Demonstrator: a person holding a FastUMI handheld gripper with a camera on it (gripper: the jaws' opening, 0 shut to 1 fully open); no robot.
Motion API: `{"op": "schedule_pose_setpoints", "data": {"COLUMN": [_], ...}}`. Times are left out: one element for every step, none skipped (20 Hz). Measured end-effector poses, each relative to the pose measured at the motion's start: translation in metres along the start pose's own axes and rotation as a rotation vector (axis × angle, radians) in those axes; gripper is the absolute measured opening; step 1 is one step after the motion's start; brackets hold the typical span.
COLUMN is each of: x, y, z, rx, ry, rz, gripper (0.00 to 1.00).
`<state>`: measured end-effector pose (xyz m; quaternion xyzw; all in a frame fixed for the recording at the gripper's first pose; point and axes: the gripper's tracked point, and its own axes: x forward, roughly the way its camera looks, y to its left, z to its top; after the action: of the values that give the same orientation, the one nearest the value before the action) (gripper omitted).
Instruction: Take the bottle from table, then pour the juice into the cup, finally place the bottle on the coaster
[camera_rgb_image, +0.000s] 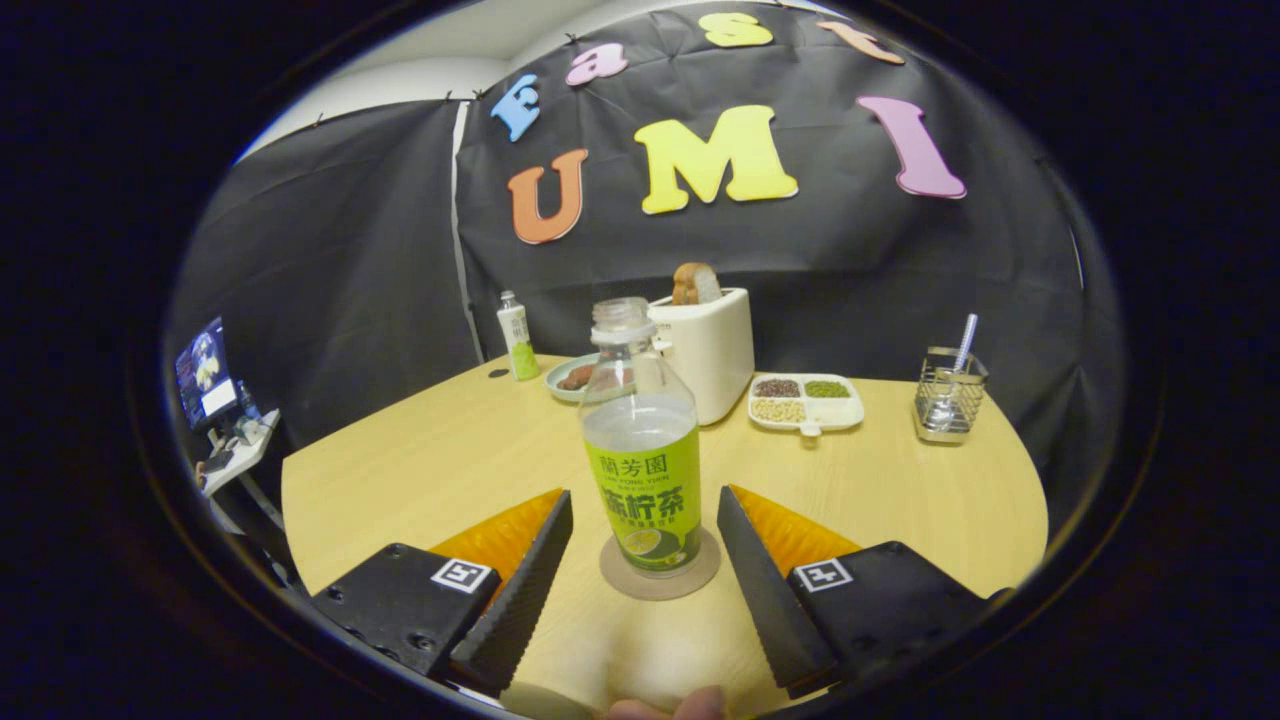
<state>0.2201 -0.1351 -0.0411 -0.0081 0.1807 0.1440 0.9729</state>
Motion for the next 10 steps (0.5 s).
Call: {"op": "schedule_pose_setpoints", "data": {"x": [-0.013, -0.030, -0.044, -0.059, -0.074, -0.090, -0.103, -0.118, -0.133, -0.146], "y": [0.003, 0.005, 0.007, 0.011, 0.017, 0.022, 0.025, 0.030, 0.039, 0.045], "z": [0.007, 0.014, 0.021, 0.028, 0.034, 0.038, 0.042, 0.045, 0.049, 0.050], "rx": [0.002, 0.005, 0.006, 0.006, 0.007, 0.005, 0.001, -0.001, 0.001, 0.003], "ry": [-0.022, -0.049, -0.075, -0.102, -0.133, -0.160, -0.188, -0.217, -0.260, -0.292], "rz": [-0.018, -0.042, -0.062, -0.086, -0.104, -0.135, -0.159, -0.191, -0.218, -0.246], "gripper": [0.95, 0.95, 0.95, 0.96, 0.98, 1.00, 1.00, 1.00, 1.00, 1.00]}}
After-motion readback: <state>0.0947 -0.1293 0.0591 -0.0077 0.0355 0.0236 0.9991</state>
